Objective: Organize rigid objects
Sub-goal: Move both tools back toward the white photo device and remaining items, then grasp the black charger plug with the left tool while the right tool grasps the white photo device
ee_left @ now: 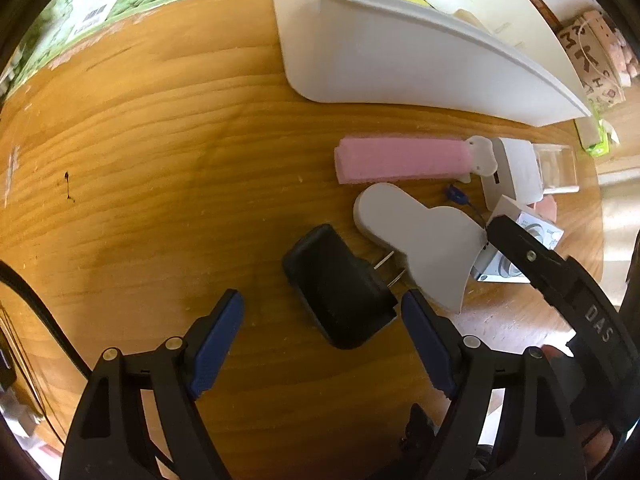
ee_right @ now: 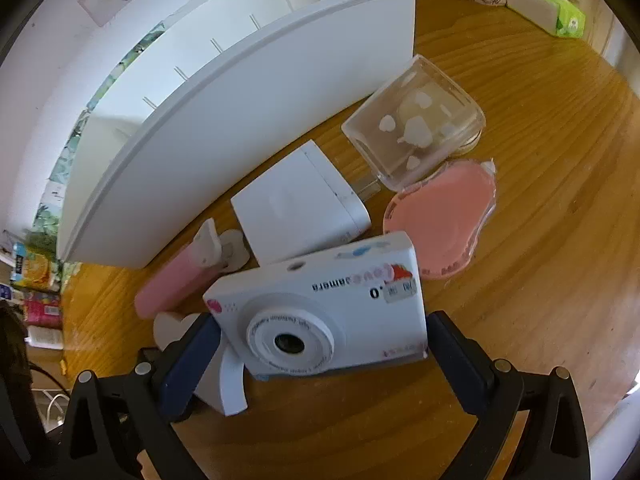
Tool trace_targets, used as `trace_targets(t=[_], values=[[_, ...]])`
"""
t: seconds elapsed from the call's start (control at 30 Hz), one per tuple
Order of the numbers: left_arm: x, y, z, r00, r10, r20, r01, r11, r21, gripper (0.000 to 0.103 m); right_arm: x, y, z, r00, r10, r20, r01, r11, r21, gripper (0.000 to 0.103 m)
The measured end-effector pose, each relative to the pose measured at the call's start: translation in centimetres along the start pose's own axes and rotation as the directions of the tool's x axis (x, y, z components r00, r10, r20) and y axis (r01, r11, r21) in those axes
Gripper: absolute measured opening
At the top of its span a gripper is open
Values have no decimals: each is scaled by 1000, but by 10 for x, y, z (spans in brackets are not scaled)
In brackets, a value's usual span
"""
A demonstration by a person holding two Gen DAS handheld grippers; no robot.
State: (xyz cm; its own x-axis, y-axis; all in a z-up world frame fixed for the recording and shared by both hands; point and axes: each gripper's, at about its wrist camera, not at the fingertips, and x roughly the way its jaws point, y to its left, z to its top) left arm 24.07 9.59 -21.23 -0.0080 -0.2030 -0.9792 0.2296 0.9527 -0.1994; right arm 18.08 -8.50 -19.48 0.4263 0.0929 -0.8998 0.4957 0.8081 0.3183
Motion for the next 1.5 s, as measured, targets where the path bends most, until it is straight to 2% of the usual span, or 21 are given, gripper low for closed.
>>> trace_targets(t=[0.13,0.37,0.57,0.63,0.73,0.87,1.0,1.2,1.5], values=[[0,-5,3,1000,7,-3,-7,1000,13,83,6,13,2,998,-56,-5,56,998,-27,102],[-5,-8,6,999,18,28,-18,1000,8,82,9,19,1,997,-77,6,77,997,-28,102],[-11,-9,10,999,3,39,-3,1000,10,71,9,19,-2,996,-85,11,85,996,-18,102],[-13,-9,10,999,-14,38,13,1000,15,62,9,20,-3,996,-87,10,87,996,-16,102],[-10,-16,9,999,-33,38,32,999,9,59,7,3,-7,996,-90,8,90,996,-14,102],[-10,-10,3,997,-53,50,55,998,-25,57,5,-2,-11,995,-99,5,99,995,-6,101],[-21,11,-3,995,-77,66,82,994,-73,49,6,-2,-12,995,-103,4,103,995,-3,101],[-22,14,-20,991,-102,85,113,984,-140,45,4,-8,-18,994,-112,-7,112,994,-9,101],[-27,29,-34,985,-126,119,151,959,-238,45,-13,-13,-21,992,-122,41,123,991,-45,101]])
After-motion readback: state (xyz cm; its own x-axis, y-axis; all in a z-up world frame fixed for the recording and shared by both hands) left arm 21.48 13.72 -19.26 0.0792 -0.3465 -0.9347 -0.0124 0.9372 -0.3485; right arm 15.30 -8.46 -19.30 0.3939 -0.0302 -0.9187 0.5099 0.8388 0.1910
